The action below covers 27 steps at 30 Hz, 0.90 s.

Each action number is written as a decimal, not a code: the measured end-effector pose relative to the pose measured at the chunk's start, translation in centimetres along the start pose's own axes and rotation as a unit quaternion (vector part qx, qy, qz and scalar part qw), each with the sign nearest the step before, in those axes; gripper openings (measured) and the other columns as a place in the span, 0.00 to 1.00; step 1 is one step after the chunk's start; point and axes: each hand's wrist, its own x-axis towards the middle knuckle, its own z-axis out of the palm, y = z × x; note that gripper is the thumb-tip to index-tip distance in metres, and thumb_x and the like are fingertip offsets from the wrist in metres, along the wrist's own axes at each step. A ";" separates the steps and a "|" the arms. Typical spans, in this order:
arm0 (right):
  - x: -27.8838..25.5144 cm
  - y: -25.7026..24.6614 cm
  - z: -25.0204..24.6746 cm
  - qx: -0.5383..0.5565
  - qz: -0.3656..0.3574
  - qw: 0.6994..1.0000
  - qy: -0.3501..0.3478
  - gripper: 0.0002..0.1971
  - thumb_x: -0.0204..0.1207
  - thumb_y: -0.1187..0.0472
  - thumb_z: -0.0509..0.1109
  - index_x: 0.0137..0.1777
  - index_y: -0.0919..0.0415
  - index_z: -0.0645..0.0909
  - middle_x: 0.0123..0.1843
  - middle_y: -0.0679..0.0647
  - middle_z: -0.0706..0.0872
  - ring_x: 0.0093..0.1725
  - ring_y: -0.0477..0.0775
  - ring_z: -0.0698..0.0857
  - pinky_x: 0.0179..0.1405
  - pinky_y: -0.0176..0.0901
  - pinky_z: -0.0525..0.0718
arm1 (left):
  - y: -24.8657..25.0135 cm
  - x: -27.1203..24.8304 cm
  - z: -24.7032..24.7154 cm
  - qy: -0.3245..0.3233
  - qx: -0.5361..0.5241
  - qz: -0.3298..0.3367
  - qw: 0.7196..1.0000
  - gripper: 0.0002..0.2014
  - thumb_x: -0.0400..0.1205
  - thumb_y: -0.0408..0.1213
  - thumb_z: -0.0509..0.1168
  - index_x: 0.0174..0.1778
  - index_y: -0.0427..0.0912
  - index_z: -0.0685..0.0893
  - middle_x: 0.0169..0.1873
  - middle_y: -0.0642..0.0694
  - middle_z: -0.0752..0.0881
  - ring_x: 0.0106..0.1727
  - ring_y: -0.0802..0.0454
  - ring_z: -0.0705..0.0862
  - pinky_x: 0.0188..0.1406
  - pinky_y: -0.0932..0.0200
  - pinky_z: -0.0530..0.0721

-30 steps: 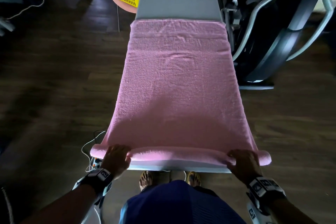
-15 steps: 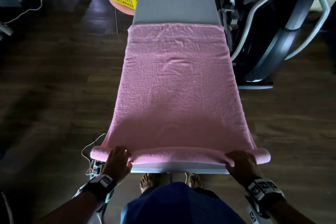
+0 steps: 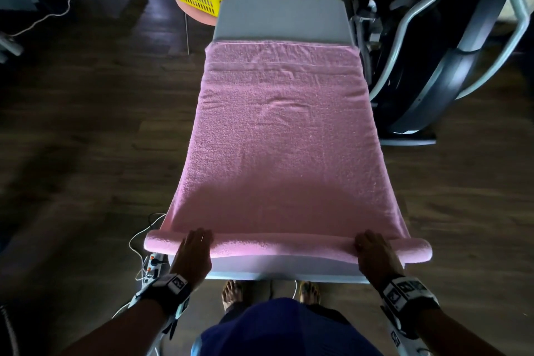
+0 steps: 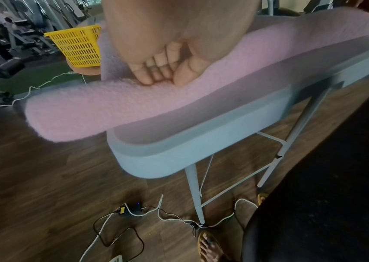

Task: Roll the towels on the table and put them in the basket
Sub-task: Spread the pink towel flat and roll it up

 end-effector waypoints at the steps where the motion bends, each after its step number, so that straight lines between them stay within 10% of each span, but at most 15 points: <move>1: -0.6 0.1 0.2 -0.001 -0.016 1.000 0.008 0.14 0.57 0.72 0.75 0.41 0.58 0.80 0.42 0.54 0.80 0.41 0.62 0.81 0.37 0.53 0.81 | 0.1 -0.2 0.1 0.007 -0.011 0.006 1.000 0.24 0.56 0.19 0.67 0.49 0.36 0.80 0.43 0.38 0.83 0.44 0.40 0.80 0.37 0.48 0.86; 5: -1.7 0.8 0.2 0.027 -0.031 0.999 0.002 0.25 0.52 0.63 0.82 0.52 0.54 0.83 0.50 0.49 0.84 0.48 0.57 0.82 0.43 0.52 0.84 | -0.3 0.1 0.3 0.003 -0.038 0.015 0.999 0.31 0.49 0.17 0.71 0.52 0.34 0.83 0.44 0.39 0.86 0.48 0.43 0.80 0.43 0.51 0.86; 12: 0.9 0.6 -1.0 -0.003 -0.017 0.999 -0.037 0.18 0.55 0.65 0.83 0.47 0.56 0.89 0.45 0.52 0.90 0.47 0.61 0.88 0.48 0.56 0.83 | -0.6 2.6 -1.1 -0.062 -0.001 0.013 0.998 0.16 0.54 0.22 0.75 0.35 0.41 0.86 0.29 0.45 0.86 0.30 0.43 0.85 0.34 0.56 0.86; 17: 2.4 0.4 -2.2 -0.047 0.020 0.992 -0.114 0.25 0.72 0.40 0.52 0.60 0.46 0.84 0.59 0.43 0.87 0.64 0.52 0.79 0.63 0.49 0.67 | -1.6 4.0 -0.8 -0.075 0.002 0.033 0.997 0.08 0.63 0.27 0.67 0.35 0.40 0.86 0.29 0.44 0.87 0.29 0.43 0.87 0.30 0.55 0.87; 21: 4.1 0.4 -2.8 0.022 0.052 0.988 -0.144 0.18 0.79 0.56 0.64 0.68 0.43 0.72 0.67 0.45 0.80 0.65 0.56 0.80 0.67 0.55 0.75 | -1.8 5.3 -0.6 -0.096 0.017 0.004 0.995 0.25 0.54 0.18 0.72 0.48 0.35 0.87 0.41 0.37 0.88 0.39 0.38 0.87 0.38 0.49 0.89; 27: 5.7 0.0 -3.1 -0.020 0.050 0.995 -0.083 0.07 0.72 0.67 0.71 0.47 0.58 0.84 0.48 0.57 0.84 0.50 0.66 0.83 0.51 0.58 0.81 | -1.1 6.6 -0.6 -0.062 0.038 0.024 0.997 0.27 0.47 0.19 0.77 0.43 0.36 0.87 0.35 0.40 0.86 0.34 0.39 0.85 0.33 0.53 0.86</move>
